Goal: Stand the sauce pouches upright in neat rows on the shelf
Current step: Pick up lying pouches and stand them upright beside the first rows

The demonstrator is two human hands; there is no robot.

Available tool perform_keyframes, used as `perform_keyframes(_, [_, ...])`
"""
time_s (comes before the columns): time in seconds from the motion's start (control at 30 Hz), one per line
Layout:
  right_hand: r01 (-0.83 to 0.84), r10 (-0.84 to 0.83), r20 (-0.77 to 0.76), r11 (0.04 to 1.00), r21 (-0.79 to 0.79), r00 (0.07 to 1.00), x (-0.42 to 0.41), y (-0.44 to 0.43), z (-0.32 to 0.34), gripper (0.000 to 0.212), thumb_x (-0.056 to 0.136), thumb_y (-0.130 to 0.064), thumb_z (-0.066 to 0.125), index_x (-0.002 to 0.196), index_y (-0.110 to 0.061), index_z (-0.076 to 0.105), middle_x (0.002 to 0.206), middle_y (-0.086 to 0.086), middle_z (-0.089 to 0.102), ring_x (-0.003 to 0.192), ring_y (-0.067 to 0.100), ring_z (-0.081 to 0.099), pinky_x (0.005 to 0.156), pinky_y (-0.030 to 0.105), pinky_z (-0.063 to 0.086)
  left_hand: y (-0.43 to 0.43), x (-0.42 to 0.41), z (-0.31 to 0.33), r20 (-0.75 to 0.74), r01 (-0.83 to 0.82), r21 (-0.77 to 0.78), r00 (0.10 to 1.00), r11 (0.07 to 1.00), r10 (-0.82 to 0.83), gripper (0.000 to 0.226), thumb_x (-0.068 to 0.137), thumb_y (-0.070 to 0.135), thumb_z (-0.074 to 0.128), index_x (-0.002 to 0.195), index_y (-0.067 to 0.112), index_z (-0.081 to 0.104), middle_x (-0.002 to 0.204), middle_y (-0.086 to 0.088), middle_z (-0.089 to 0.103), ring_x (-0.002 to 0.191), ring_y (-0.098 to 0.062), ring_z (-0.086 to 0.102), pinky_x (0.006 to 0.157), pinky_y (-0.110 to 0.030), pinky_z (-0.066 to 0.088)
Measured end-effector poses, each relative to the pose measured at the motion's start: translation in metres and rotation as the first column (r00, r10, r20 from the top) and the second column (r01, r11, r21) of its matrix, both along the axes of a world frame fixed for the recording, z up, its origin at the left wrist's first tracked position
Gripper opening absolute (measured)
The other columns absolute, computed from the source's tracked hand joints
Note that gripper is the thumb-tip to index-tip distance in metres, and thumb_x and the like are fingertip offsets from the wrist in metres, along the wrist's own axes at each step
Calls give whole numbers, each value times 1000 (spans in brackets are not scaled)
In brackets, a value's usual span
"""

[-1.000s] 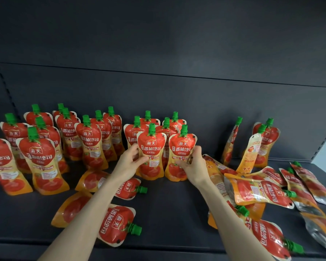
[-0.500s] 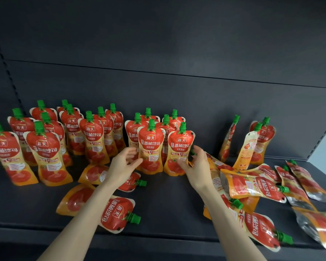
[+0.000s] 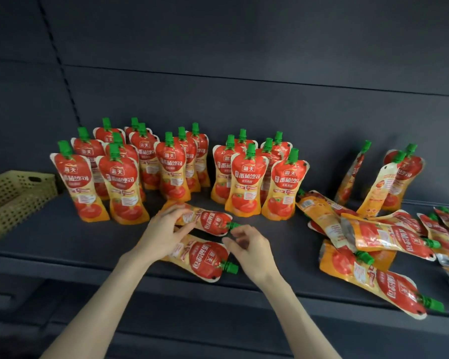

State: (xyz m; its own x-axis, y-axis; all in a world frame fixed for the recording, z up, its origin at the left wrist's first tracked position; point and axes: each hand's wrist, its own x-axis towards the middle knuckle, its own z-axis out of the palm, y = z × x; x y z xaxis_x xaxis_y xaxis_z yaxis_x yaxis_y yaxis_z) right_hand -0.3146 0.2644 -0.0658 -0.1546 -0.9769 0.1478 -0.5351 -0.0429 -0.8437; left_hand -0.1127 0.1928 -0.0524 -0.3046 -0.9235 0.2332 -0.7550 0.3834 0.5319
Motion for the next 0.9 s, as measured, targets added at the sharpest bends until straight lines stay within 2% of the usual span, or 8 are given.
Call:
perform_keyframes(0.07, [8,-5,-57,999,42,998,15,1,-4,34,80,-39,69,105,-17,61,106,-1,61,97,14,57,87,35,50,-3,6,2,95,24,53,995,998,-29,52,93,40,49,140,20,40,151,0,31,138,-19,30,110,-35,28])
perform_keyframes(0.17, [72,-47,-266,994,85,963,33,4,-6,53,73,-56,68,115,-24,57,115,-6,55,109,17,48,98,35,37,-7,13,3,295,76,107,950,991,-105,59,94,49,38,146,23,27,156,0,18,142,-21,18,111,-43,24])
perform_keyframes(0.37, [294,-196,-408,936,194,892,53,13,-2,70,66,-68,66,121,-27,55,124,-2,47,121,24,38,105,43,23,-7,31,-4,461,177,-95,880,980,-115,56,94,56,28,139,25,39,143,3,36,130,-21,28,102,-42,30])
perform_keyframes(0.47, [356,-277,-332,912,206,902,54,12,-1,68,64,-65,71,115,-24,53,117,-3,56,116,23,46,101,43,26,-1,35,-6,484,218,-138,866,966,-126,57,93,58,23,133,25,47,136,3,42,127,-20,31,99,-40,28])
perform_keyframes(0.6, [303,-293,-78,926,225,953,50,12,1,53,62,-49,80,100,-31,47,100,-14,61,102,16,59,102,46,36,1,40,-5,469,245,-167,872,955,-142,78,83,67,1,123,30,56,129,5,49,124,-19,34,102,-39,22])
perform_keyframes(0.7, [286,-304,60,936,207,951,47,16,4,53,63,-33,84,101,-26,49,98,-8,60,95,17,62,81,43,56,-3,35,2,394,239,-55,897,969,-199,59,94,58,18,120,24,58,124,-3,49,125,-23,40,114,-47,11])
perform_keyframes(0.77, [286,-310,128,942,176,942,44,19,7,52,66,-22,84,107,-20,50,98,-3,60,92,18,63,70,39,59,-8,32,10,378,239,-9,900,971,-218,53,95,54,24,126,19,50,126,-8,46,121,-27,44,108,-46,25])
perform_keyframes(0.9, [319,-335,156,940,121,929,38,20,10,54,66,-18,84,111,-20,55,93,-6,61,86,15,64,73,40,59,-18,33,17,440,223,19,874,975,-209,63,91,59,31,135,15,37,138,-12,38,126,-30,35,102,-43,30])
